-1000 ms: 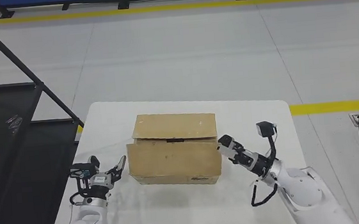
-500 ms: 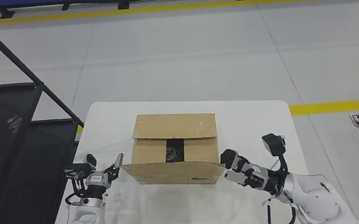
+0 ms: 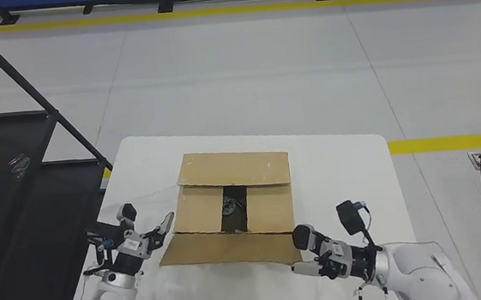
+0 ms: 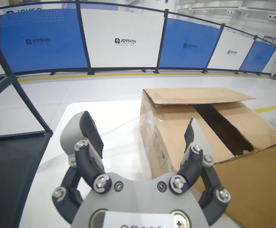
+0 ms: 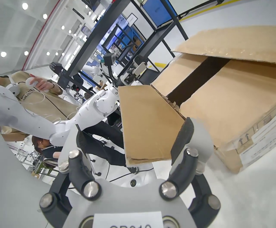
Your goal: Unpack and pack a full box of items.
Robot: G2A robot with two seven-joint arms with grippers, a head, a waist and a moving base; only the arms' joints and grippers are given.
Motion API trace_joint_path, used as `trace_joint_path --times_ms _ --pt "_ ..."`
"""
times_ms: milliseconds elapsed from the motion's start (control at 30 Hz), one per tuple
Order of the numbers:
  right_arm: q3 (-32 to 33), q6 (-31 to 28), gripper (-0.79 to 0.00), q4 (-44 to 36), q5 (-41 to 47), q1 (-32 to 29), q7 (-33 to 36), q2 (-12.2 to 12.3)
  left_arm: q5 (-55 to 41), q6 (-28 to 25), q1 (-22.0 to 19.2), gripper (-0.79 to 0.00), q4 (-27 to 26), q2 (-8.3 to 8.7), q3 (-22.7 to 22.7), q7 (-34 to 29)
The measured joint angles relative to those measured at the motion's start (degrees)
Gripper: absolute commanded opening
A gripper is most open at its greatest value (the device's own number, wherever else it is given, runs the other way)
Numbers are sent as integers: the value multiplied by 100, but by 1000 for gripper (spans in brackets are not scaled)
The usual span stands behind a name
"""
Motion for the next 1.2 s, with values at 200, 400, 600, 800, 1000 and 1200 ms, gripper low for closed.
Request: trace_joint_path --times_ms 200,400,600,800,1000,1200 --pt "-78 -148 0 -116 -360 -108 50 51 31 -843 265 0 -175 67 -200 107" --pt "-141 -151 0 -236 -686 -201 -151 83 38 -1982 476 0 -181 167 -478 -29" --pt "-169 -153 0 -407 -865 -303 -420 107 350 -2728 556 0 -64 262 -635 -416" --pt "-168 -154 0 -407 -865 -303 -419 107 545 -2970 574 0 -33 300 -593 -556" --pt "-168 -154 0 -407 -864 -303 -419 107 542 -2965 573 0 -34 299 -594 -554" --pt "-168 -154 0 -407 -864 -303 -419 107 533 -2917 584 0 -59 300 -555 -614"
